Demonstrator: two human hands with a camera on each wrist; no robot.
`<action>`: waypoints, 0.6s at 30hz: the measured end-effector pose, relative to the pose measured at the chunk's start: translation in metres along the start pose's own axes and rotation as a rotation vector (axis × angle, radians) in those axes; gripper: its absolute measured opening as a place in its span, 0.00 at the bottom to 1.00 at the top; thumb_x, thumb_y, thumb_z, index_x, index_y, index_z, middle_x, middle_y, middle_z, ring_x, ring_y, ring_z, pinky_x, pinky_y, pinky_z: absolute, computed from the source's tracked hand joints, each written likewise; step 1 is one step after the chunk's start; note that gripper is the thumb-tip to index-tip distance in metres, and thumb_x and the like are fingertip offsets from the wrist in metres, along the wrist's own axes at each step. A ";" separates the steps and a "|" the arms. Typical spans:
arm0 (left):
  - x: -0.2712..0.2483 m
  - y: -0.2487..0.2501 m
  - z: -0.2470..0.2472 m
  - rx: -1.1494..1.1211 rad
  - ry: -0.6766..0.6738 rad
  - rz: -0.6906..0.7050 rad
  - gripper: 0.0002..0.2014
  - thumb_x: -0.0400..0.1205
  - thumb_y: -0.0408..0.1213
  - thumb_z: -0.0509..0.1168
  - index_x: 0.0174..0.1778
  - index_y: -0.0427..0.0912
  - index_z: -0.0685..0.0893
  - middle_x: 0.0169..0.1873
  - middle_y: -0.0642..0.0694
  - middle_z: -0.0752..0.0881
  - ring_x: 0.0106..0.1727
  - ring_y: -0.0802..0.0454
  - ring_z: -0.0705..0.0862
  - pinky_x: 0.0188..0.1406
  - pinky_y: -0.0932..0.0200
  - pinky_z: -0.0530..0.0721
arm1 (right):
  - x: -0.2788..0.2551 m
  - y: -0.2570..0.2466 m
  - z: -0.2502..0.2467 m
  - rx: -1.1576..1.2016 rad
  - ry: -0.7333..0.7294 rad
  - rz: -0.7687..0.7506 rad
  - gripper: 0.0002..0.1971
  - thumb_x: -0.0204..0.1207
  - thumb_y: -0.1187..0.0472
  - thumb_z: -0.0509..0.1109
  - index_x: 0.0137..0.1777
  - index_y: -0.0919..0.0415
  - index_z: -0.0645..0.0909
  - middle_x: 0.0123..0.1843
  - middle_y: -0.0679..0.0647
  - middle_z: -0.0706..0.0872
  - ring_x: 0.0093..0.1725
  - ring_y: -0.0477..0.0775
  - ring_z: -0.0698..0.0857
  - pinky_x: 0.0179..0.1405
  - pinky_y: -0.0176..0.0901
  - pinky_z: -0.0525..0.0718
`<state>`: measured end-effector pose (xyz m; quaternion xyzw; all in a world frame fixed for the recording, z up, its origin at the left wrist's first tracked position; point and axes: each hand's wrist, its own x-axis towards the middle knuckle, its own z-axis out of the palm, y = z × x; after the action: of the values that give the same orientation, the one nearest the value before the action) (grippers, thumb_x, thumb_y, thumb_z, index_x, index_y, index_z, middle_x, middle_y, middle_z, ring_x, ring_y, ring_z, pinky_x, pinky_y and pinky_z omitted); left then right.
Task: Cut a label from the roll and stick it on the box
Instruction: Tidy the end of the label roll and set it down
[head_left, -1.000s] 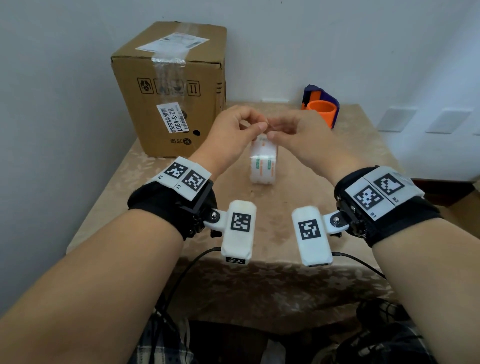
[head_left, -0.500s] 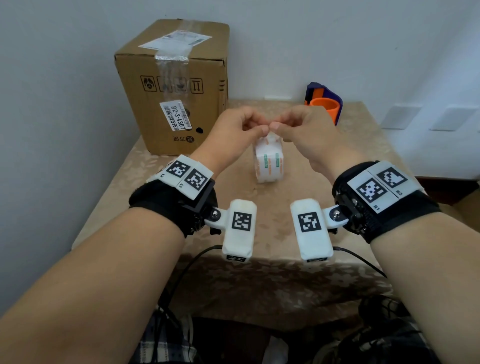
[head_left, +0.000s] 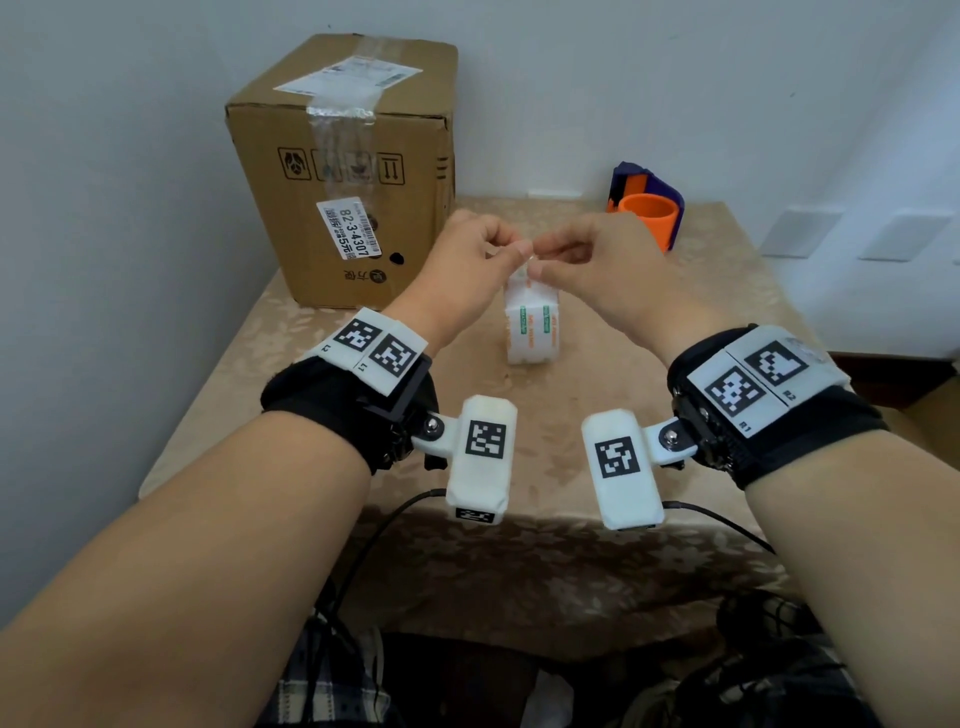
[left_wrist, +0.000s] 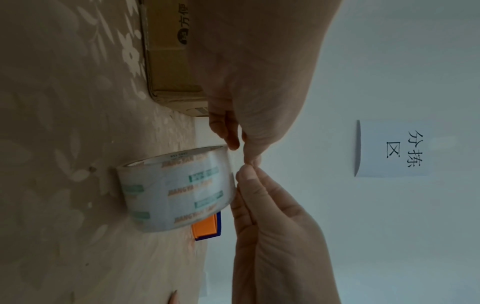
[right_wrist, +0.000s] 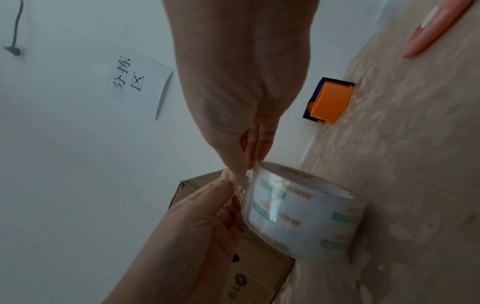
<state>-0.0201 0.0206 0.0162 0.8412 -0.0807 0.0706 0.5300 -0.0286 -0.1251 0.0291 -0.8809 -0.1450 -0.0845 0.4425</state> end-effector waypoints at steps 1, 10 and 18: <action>0.000 0.001 0.000 0.011 0.011 0.005 0.12 0.81 0.38 0.66 0.32 0.52 0.77 0.52 0.48 0.73 0.50 0.53 0.77 0.60 0.56 0.78 | 0.000 0.000 0.001 -0.047 0.001 -0.009 0.12 0.74 0.63 0.74 0.57 0.62 0.86 0.47 0.51 0.87 0.49 0.46 0.85 0.55 0.39 0.85; -0.003 0.005 0.000 0.001 0.026 0.024 0.08 0.76 0.43 0.71 0.38 0.49 0.77 0.50 0.45 0.80 0.48 0.47 0.83 0.55 0.49 0.85 | 0.000 0.003 0.003 -0.235 0.097 -0.072 0.08 0.77 0.65 0.69 0.50 0.64 0.89 0.47 0.54 0.84 0.47 0.52 0.79 0.51 0.41 0.76; -0.010 0.004 -0.003 0.010 -0.261 -0.096 0.02 0.80 0.36 0.67 0.44 0.43 0.85 0.41 0.46 0.88 0.43 0.52 0.85 0.50 0.55 0.82 | 0.007 0.011 -0.001 -0.010 0.115 0.093 0.10 0.78 0.64 0.69 0.53 0.67 0.88 0.38 0.50 0.85 0.34 0.38 0.79 0.30 0.16 0.74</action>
<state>-0.0310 0.0226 0.0186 0.8487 -0.1080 -0.0644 0.5138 -0.0183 -0.1311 0.0237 -0.8825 -0.0778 -0.1152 0.4493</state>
